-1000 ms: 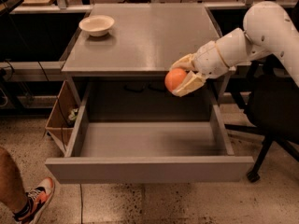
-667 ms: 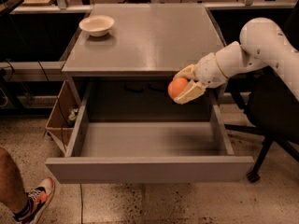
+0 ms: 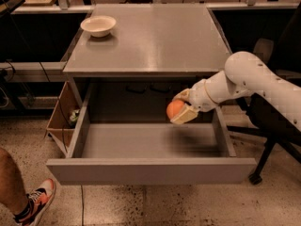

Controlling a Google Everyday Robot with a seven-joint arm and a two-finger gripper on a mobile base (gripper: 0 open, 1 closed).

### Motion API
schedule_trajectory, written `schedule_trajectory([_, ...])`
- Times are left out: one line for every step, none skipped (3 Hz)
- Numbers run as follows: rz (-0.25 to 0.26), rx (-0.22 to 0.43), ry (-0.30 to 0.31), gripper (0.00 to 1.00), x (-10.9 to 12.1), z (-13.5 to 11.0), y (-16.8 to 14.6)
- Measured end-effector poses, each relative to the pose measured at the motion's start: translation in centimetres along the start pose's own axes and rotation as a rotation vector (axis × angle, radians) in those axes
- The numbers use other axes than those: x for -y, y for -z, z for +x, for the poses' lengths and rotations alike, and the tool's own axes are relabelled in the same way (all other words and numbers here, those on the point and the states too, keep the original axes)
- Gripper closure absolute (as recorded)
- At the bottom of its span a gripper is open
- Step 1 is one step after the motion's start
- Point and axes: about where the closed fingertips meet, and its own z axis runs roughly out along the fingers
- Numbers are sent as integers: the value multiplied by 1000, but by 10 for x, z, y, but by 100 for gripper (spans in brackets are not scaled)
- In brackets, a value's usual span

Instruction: Place orange into top drawer

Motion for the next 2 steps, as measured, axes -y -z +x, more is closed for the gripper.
schedule_trajectory([-4,26,23,100,-17,14,-24])
schedule_trajectory([-23,64,41,82,-27,21,-41])
